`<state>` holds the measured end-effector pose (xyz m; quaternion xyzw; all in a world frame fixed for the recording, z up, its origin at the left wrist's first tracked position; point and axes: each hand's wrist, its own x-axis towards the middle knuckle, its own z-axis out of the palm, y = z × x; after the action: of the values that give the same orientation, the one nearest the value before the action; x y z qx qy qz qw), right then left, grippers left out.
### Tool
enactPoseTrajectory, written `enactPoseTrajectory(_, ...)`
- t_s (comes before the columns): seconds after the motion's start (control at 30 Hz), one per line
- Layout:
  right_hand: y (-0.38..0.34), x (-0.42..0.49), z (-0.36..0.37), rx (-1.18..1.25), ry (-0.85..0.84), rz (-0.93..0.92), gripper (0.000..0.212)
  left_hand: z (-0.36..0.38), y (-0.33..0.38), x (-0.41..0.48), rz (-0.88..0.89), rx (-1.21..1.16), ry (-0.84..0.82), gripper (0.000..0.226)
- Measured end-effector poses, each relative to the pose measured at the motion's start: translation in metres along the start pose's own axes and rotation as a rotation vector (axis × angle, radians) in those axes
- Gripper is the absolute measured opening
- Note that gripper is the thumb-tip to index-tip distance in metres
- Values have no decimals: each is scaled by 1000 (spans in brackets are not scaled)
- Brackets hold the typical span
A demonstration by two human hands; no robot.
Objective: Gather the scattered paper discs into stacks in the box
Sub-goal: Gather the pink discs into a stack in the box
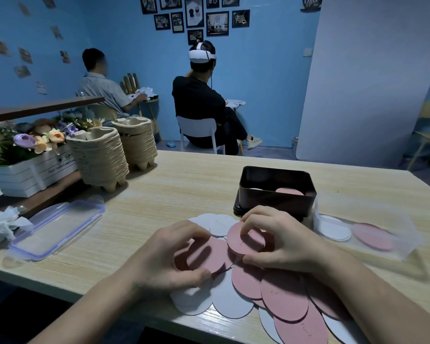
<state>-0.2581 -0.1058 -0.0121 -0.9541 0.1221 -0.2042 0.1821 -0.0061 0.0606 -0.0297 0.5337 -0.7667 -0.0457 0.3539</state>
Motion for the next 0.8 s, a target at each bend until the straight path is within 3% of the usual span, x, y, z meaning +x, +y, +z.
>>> enactPoseTrajectory(0.37,-1,2,2,59,36,23,60,21,-4,39,54,114,87,56)
enactPoseTrajectory(0.63,2,5,9,16,71,-71,41,38,-16,39,106,146,208,57)
enactPoseTrajectory(0.8,0,8,12,6,79,-86,32,37,-11,38,139,128,182,52)
